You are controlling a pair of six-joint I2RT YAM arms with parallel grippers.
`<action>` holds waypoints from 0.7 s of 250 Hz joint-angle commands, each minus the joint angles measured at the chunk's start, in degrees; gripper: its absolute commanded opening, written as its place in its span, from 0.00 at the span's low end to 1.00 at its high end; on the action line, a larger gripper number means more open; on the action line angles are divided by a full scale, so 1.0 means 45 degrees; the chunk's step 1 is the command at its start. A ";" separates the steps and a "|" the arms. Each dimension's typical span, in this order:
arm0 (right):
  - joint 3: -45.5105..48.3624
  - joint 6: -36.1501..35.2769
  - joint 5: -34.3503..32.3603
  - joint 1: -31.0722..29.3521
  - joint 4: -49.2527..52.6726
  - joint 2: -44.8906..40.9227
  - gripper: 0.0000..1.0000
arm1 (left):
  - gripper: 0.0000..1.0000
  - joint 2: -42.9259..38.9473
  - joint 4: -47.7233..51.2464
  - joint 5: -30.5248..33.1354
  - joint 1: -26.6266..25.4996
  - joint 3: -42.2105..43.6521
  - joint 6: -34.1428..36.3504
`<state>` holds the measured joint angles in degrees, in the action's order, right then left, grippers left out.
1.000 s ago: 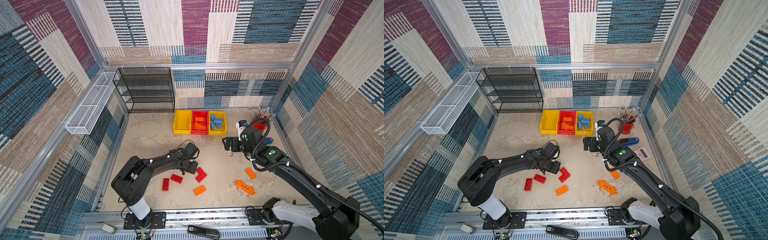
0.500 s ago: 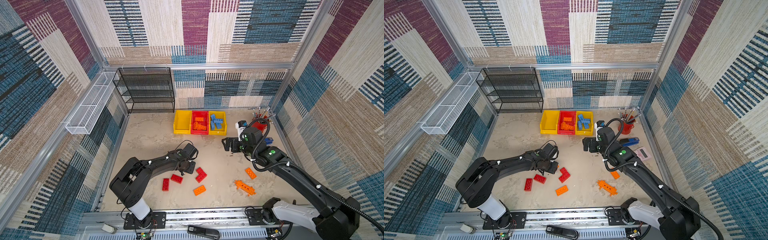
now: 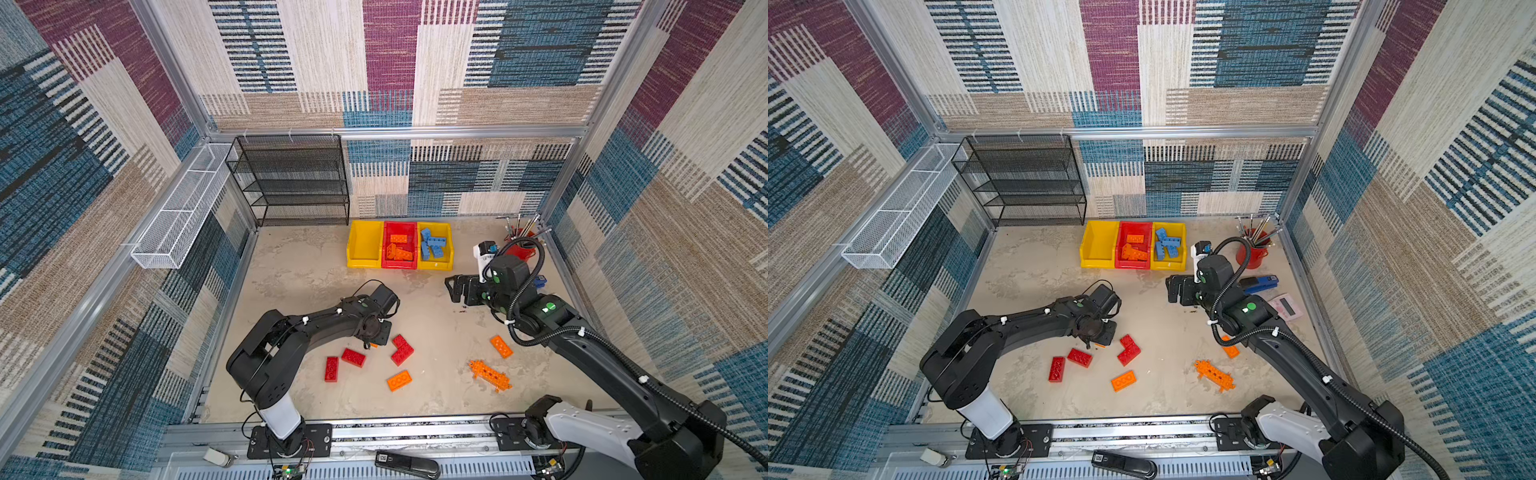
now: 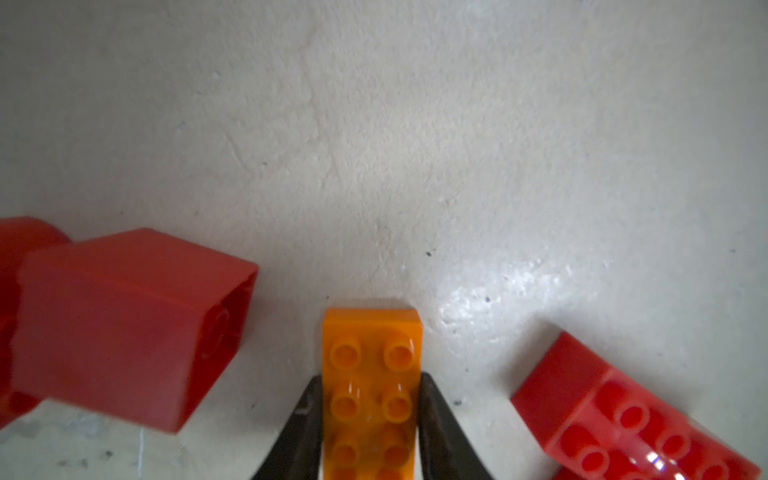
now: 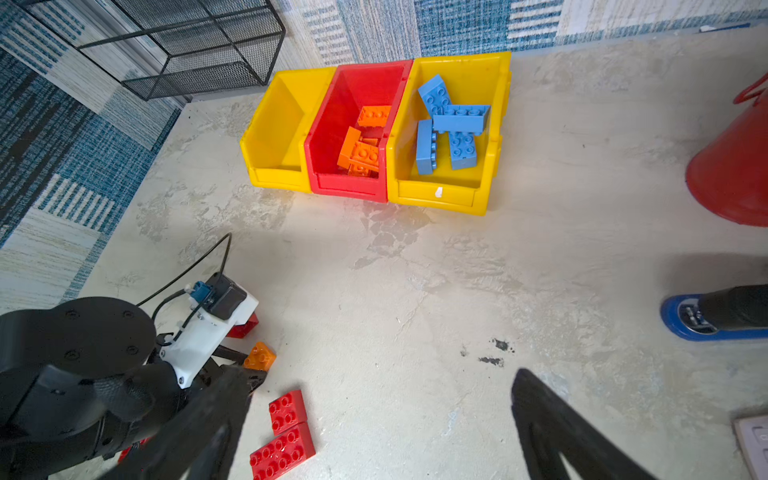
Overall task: Sort the legos into containers by color
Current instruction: 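Carry the orange brick with the left gripper into the red bin and release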
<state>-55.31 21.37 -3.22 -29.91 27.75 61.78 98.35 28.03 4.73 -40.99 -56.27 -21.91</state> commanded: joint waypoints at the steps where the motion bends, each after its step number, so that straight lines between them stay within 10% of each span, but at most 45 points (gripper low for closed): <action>1: 0.0051 0.0162 -0.0207 0.0001 -0.0151 -0.0191 0.99 | 0.31 0.0235 0.1401 -0.0213 0.0013 -0.0211 -0.0318; 83: 0.0351 0.0233 -0.0357 0.0006 -0.0092 -0.0632 0.99 | 0.27 0.0946 0.3027 0.0581 0.0046 -0.3831 0.0129; 175: 0.0300 0.0181 -0.0722 0.0017 0.0062 -0.0974 0.99 | 0.29 0.5340 0.5074 0.1213 0.1453 -1.2777 0.1653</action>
<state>-53.69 22.02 -5.15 -29.87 28.01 57.82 116.57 46.52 8.21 -36.36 -103.04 -18.33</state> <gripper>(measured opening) 0.993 0.355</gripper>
